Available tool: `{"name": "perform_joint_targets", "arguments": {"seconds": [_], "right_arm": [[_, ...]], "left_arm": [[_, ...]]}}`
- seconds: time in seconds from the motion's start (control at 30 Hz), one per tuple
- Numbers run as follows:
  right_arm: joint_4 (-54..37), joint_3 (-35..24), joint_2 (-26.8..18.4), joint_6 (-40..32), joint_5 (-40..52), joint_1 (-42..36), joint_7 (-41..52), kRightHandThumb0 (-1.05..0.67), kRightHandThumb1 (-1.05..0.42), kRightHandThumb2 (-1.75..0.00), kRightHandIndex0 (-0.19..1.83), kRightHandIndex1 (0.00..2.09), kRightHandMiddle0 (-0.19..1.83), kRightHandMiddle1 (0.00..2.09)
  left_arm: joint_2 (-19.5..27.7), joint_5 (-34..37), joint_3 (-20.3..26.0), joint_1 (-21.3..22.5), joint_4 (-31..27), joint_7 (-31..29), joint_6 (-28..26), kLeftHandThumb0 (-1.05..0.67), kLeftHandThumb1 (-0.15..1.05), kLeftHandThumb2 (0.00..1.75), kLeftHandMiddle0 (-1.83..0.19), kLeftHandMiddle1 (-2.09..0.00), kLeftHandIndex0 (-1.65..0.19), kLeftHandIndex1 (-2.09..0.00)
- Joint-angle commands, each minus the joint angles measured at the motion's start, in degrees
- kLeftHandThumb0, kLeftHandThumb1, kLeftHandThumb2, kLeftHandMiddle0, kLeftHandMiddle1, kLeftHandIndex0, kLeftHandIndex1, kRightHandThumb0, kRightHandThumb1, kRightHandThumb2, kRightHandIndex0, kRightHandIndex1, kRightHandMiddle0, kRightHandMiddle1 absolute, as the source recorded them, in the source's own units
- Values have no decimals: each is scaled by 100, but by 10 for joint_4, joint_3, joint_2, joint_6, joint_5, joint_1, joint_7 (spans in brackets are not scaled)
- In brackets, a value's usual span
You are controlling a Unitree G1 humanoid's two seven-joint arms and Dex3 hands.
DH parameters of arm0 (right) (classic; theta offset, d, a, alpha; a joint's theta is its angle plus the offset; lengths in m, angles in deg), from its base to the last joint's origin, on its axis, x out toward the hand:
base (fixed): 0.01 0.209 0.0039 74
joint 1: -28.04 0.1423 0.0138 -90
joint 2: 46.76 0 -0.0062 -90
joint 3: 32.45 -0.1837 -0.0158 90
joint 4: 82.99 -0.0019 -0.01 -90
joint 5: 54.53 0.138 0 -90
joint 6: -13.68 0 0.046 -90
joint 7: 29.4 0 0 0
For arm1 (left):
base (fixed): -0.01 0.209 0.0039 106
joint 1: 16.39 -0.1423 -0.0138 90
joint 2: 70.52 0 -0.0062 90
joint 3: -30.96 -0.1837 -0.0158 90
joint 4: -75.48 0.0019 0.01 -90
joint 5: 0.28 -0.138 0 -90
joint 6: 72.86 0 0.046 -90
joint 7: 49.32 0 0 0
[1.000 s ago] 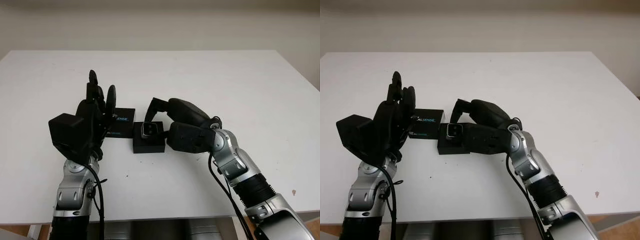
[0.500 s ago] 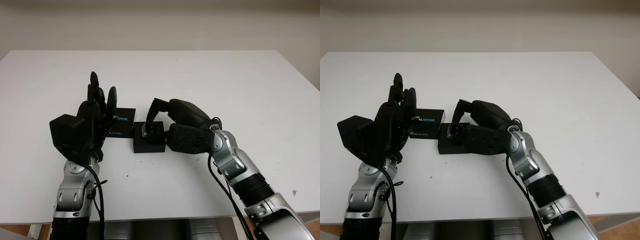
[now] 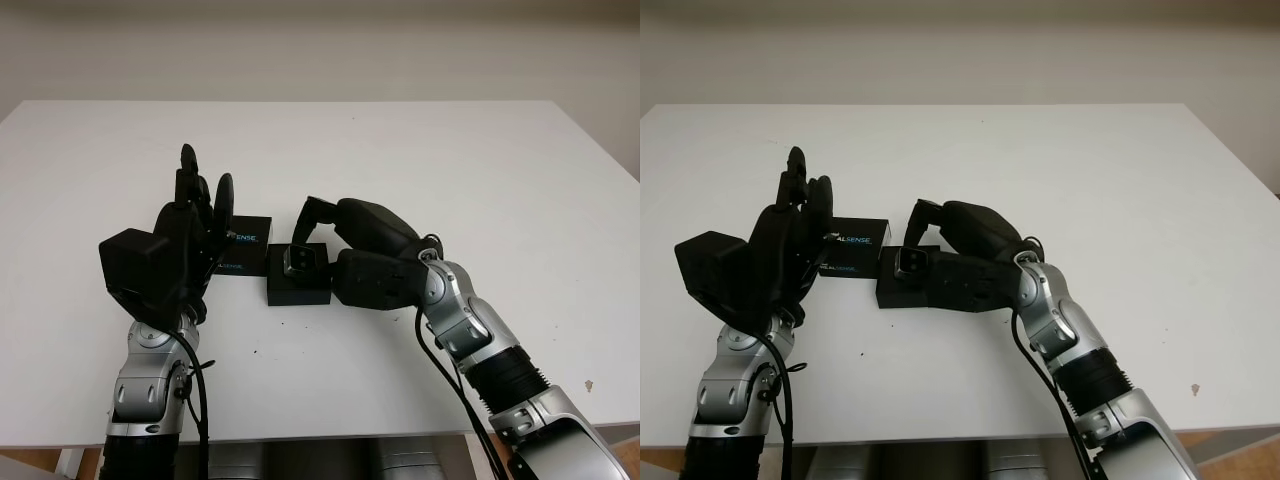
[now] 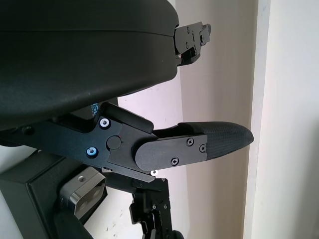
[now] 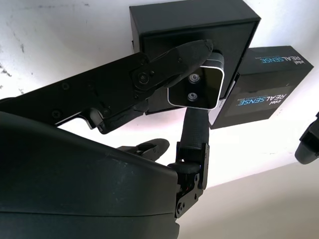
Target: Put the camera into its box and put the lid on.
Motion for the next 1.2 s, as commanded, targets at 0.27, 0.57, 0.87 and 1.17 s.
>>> {"name": "perform_joint_targets", "arguments": {"seconds": [0.27, 0.57, 0.87, 1.17], "right_arm": [[-26, 22, -42, 28, -45, 9, 19, -68, -97, -5, 9, 2, 12, 55], [-49, 25, -52, 20, -65, 7, 39, -70, -95, -5, -7, 1, 14, 20], [-55, 14, -53, 27, -67, 2, 21, -70, -97, -6, -7, 4, 12, 14], [-62, -15, -79, 122, 22, -22, 36, -70, -105, -31, 6, 9, 14, 10]], "left_arm": [[-3, 2, -3, -4, -10, -3, 5, -78, 105, 56, 19, 0, 19, 0], [-3, 1, -4, -7, -17, -1, -2, -77, 105, 56, 19, 0, 19, 0], [-5, 2, -4, -5, -13, 1, 0, -77, 105, 55, 19, 0, 19, 0], [-1, 0, -6, -5, -17, -2, 0, -78, 105, 57, 19, 0, 19, 0]]}}
